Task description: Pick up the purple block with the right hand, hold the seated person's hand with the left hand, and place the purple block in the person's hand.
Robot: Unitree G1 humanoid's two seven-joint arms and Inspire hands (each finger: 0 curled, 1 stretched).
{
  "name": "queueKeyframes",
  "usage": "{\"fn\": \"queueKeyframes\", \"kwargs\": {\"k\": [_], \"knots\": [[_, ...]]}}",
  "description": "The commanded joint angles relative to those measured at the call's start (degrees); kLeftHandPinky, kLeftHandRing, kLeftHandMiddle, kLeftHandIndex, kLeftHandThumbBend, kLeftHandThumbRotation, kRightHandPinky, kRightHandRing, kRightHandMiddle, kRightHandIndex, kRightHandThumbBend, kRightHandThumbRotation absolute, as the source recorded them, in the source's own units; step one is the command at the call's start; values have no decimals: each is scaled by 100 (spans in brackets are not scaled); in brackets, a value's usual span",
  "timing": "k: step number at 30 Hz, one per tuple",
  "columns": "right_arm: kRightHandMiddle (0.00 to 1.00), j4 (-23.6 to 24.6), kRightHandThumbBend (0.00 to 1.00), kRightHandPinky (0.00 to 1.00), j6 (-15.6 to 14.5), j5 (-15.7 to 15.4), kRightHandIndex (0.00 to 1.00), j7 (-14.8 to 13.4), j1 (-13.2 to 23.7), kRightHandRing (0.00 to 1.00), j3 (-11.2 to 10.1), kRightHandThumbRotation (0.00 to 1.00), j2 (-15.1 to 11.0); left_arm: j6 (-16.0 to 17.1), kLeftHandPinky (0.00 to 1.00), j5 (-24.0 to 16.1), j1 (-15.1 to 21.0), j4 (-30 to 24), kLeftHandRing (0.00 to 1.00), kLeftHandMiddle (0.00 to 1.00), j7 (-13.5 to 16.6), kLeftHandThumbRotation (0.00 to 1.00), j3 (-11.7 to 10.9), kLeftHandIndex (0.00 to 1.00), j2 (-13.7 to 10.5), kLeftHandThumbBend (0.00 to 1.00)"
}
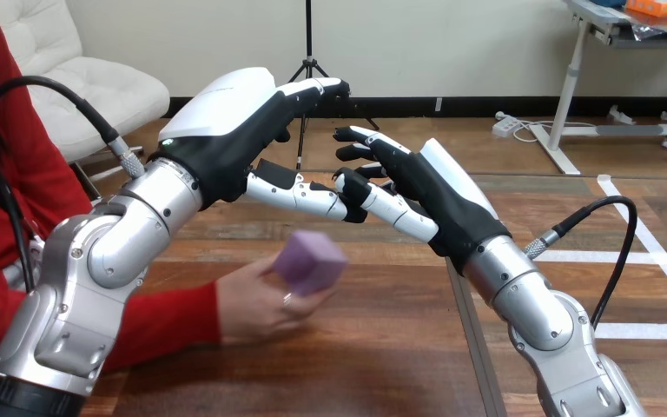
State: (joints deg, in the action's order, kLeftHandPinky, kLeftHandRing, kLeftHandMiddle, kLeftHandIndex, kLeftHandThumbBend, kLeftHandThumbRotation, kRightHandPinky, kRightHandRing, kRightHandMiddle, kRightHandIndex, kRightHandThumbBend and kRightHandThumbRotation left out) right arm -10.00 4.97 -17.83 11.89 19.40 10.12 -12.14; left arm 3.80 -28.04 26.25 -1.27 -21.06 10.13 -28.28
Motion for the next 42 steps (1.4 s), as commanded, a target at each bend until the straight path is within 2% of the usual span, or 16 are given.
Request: {"fn": "queueKeyframes", "kwargs": {"k": [1,8,13,19,25,29,31,35,37,39,42], "knots": [[86,217,100,64,-5,84,90,22,41,78,-18,100,-20,94,69,76,332,-160,87,89,210,61,-156,89,46,100],[85,256,100,63,-8,142,90,7,-27,78,-56,100,-46,177,69,18,297,-113,88,89,298,63,-141,88,36,100],[85,306,100,65,-1,195,91,-13,-100,80,-80,100,-65,303,69,31,235,-37,87,87,420,69,-155,87,59,100],[84,274,98,68,178,360,90,-82,-237,80,-177,99,-63,558,69,234,39,186,85,86,684,75,-248,86,175,95],[83,159,95,70,577,663,89,-192,-453,80,-351,100,-6,1009,66,875,-201,656,81,84,781,79,-371,84,310,83],[82,-5,93,68,964,992,88,-252,-649,79,-524,100,63,1348,65,1670,-416,1075,80,84,579,79,-508,83,509,77],[81,-78,92,66,1112,1134,87,-253,-711,78,-587,100,89,1522,65,1892,-471,1260,80,83,527,79,-524,82,546,72],[81,-305,89,66,1545,1541,87,-115,-882,78,-750,100,102,2026,66,2409,-630,1870,79,82,370,79,-601,81,697,65],[81,-399,86,67,1724,1704,86,-48,-930,79,-795,100,95,2190,65,2518,-667,2098,78,81,346,80,-617,79,734,66],[81,-512,83,68,1916,2010,85,101,-1018,79,-884,100,126,2456,64,2682,-751,2409,76,79,318,82,-667,77,827,68],[81,-603,81,69,2043,2329,85,268,-1135,79,-979,100,141,2799,63,2918,-847,2807,74,77,252,83,-751,74,973,69]]}}
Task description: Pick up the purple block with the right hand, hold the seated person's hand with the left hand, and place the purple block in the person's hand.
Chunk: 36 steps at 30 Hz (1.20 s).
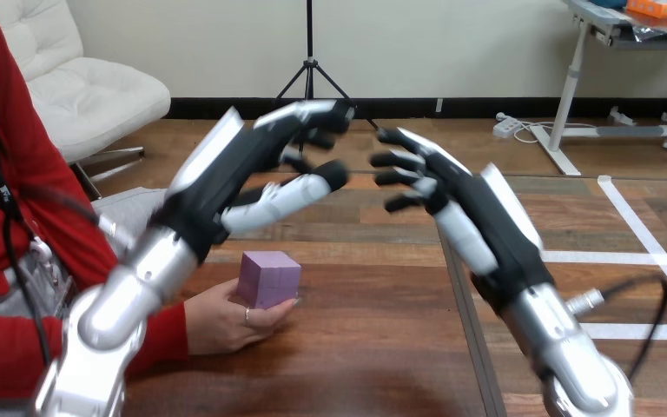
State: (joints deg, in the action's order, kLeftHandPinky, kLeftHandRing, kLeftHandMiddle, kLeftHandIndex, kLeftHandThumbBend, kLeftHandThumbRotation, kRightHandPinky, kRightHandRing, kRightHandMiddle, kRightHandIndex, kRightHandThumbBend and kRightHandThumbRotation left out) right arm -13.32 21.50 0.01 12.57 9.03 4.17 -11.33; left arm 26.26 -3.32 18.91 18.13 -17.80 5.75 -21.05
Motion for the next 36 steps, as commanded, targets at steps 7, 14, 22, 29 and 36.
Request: {"fn": "queueKeyframes", "kwargs": {"k": [7,14,22,29,36], "knots": [[80,-586,84,70,599,1136,82,540,-282,77,-602,100,110,963,60,1009,-359,1429,71,73,-288,85,-494,69,528,65],[79,-964,85,71,614,1796,81,1047,-434,76,-852,100,203,1077,56,1468,-579,1710,70,72,-464,83,-714,66,812,58],[78,-1451,83,71,608,2313,79,1477,-446,76,-1142,100,363,1515,49,1620,-562,2283,65,69,-445,79,-968,63,1069,56],[78,-2101,82,70,809,2431,78,1752,-274,75,-1384,100,465,1659,47,1923,-446,2827,63,67,-707,74,-1181,62,1267,56],[77,-2543,81,70,896,2412,78,1831,-78,75,-1538,100,548,1621,47,2032,-297,3209,63,66,-839,72,-1347,62,1368,55]]}}
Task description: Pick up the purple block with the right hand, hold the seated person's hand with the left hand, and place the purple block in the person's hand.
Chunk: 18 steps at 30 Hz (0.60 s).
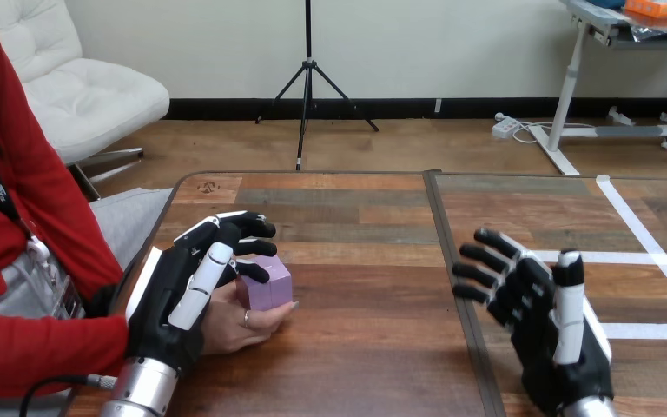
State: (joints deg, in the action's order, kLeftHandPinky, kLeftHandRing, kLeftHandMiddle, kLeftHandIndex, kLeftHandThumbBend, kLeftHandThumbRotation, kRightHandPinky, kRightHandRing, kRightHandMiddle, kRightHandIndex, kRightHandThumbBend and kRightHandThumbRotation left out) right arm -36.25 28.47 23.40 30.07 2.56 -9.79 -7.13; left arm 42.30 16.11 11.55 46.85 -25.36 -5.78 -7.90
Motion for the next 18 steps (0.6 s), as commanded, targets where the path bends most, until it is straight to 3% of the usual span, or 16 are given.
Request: {"fn": "queueKeyframes", "kwargs": {"k": [1,13,18], "knots": [[77,-280,81,70,208,72,78,91,585,75,-159,100,140,28,47,100,457,369,63,65,-105,72,-213,62,66,55],[76,-522,80,69,279,-83,77,16,729,74,-231,100,209,215,44,-69,703,716,59,63,-39,66,-340,60,161,45],[76,-570,80,68,275,-86,77,60,765,73,-261,100,226,281,43,-205,742,786,58,62,73,64,-318,59,150,46]]}}
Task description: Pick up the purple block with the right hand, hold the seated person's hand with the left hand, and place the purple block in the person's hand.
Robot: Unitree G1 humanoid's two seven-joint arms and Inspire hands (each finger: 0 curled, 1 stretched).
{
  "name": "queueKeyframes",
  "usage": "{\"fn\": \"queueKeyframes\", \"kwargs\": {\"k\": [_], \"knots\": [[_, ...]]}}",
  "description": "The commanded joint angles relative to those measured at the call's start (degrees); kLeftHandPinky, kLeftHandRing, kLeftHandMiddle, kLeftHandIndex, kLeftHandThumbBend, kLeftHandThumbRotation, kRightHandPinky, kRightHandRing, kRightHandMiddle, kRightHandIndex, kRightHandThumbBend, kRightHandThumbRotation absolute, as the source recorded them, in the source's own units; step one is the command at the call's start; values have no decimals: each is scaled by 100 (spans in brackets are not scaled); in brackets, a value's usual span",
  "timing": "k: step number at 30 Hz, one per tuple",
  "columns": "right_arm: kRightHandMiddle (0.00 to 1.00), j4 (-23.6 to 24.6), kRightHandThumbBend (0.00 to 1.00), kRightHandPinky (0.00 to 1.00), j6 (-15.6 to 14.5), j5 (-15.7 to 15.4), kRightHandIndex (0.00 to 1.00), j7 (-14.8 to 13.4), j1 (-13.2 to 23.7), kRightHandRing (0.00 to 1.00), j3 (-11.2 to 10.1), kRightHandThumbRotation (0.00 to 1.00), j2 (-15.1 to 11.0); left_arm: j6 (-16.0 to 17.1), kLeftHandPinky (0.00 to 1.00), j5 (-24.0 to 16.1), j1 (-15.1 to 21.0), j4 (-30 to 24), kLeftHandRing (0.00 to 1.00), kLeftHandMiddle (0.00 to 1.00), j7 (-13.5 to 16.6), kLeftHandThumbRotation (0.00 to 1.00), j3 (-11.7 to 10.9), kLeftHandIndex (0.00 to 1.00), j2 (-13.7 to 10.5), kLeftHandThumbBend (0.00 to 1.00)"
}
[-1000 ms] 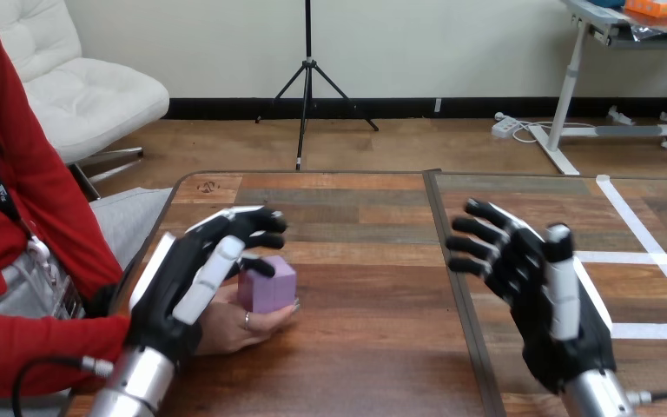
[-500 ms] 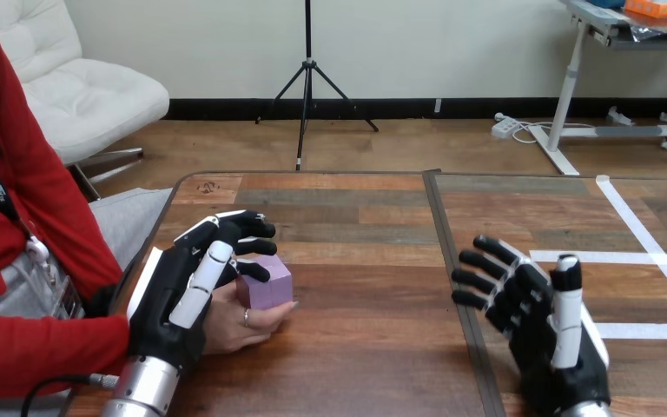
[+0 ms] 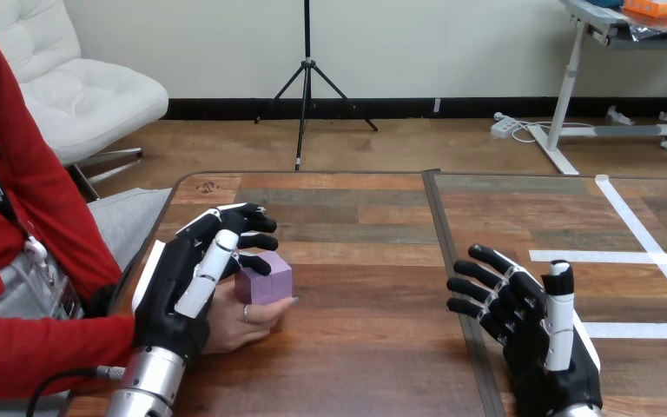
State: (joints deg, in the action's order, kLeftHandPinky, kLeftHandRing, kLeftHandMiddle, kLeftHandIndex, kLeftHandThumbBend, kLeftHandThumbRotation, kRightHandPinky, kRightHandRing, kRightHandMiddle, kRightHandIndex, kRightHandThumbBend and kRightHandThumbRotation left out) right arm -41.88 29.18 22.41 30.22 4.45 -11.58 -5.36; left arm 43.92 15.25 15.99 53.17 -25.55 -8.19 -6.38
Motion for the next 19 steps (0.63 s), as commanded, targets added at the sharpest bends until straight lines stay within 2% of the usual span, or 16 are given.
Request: {"fn": "queueKeyframes", "kwargs": {"k": [1,19], "knots": [[76,-11,80,68,204,6,77,47,580,73,-87,100,52,125,43,-141,301,162,57,62,117,64,-76,59,-3,47],[75,-3,78,67,71,-41,76,61,618,72,-117,100,50,136,40,-236,354,203,55,61,158,56,-81,57,0,42]]}}
